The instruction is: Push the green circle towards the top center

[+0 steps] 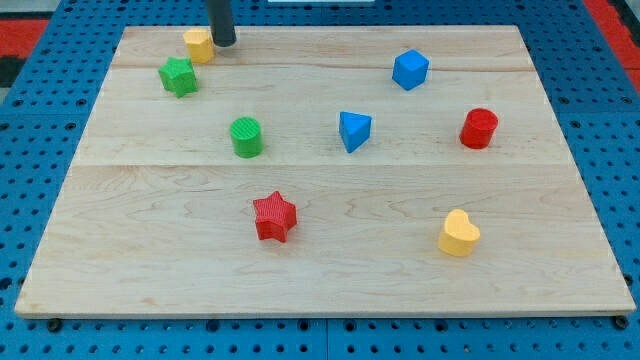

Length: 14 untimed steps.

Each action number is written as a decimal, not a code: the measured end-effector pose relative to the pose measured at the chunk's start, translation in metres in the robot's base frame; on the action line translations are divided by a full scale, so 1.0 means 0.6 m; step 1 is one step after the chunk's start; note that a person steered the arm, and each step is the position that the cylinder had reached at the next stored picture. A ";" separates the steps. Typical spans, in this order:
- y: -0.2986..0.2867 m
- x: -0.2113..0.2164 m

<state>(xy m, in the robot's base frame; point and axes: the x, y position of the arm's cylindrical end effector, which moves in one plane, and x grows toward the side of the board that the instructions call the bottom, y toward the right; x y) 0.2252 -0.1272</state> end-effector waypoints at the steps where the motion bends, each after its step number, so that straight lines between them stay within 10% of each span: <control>1: 0.012 0.037; 7: 0.056 0.387; 14: 0.057 0.207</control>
<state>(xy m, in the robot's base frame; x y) 0.3496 -0.0933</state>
